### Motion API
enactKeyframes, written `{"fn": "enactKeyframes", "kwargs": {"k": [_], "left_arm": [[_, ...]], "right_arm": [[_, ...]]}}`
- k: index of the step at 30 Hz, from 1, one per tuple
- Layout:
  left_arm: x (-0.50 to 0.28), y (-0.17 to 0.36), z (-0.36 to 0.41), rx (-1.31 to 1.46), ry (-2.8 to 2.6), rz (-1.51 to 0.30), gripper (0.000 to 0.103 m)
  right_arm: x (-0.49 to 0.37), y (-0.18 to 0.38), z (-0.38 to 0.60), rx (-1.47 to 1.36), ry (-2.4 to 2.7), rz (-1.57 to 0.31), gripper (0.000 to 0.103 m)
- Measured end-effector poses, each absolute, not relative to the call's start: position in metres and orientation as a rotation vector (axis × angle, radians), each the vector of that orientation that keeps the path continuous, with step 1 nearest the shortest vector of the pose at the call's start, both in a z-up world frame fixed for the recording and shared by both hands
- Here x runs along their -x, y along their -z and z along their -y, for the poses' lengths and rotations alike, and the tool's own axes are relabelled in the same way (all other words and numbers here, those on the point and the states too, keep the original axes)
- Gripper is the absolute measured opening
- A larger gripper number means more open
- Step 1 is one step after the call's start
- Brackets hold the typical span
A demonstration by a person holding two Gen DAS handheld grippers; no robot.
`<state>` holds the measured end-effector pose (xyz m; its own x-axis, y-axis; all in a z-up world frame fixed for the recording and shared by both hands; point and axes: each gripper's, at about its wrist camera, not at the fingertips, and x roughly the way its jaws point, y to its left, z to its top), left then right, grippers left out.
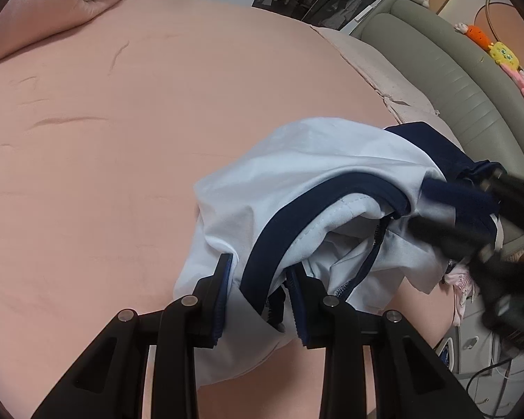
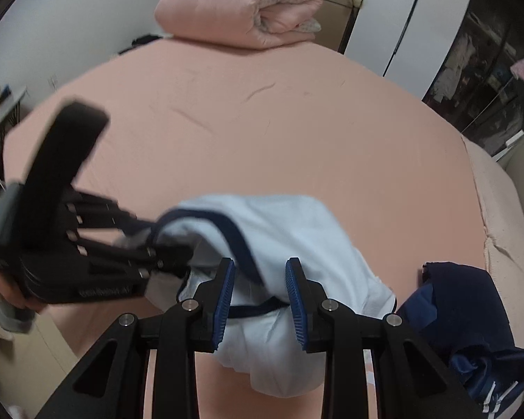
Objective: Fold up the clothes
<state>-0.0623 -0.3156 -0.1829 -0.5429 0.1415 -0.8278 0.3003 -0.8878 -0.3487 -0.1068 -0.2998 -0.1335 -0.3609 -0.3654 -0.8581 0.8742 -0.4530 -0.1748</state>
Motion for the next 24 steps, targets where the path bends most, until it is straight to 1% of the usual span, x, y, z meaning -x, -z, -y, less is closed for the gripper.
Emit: {"fn": "enactKeyframes", "kwargs": {"k": [6, 10, 15, 17, 19, 21, 22, 23, 24], "left_arm": [[0.07, 0.182, 0.311, -1.451, 2.584, -0.739, 0.028], [0.071, 0.18, 0.309, -1.451, 2.589, -0.742, 0.028], [0.061, 0.175, 0.308, -1.462, 2.606, -0.723, 0.028], [0.064, 0.173, 0.304, -1.457, 2.611, -0.668, 0.028], [0.067, 0.172, 0.301, -1.445, 2.6, -0.565, 0.028], [0.066, 0.169, 0.3, -1.402, 2.549, -0.42, 0.029], [0.066, 0.167, 0.299, -1.384, 2.53, -0.365, 0.029], [0.065, 0.166, 0.299, -1.375, 2.52, -0.324, 0.029], [0.065, 0.164, 0.298, -1.366, 2.509, -0.283, 0.029]], "right_arm": [[0.117, 0.164, 0.294, -1.08, 1.971, -0.866, 0.03], [0.135, 0.178, 0.299, -1.152, 2.031, -0.832, 0.03], [0.147, 0.19, 0.308, -1.157, 2.123, -0.877, 0.03], [0.148, 0.192, 0.311, -1.103, 2.14, -0.912, 0.03], [0.151, 0.193, 0.309, -1.07, 2.138, -0.932, 0.028], [0.155, 0.194, 0.305, -1.054, 2.134, -0.946, 0.026], [0.157, 0.193, 0.302, -1.055, 2.131, -0.951, 0.015], [0.159, 0.191, 0.299, -1.05, 2.133, -0.955, 0.009], [0.16, 0.189, 0.297, -1.041, 2.138, -0.956, 0.009]]}}
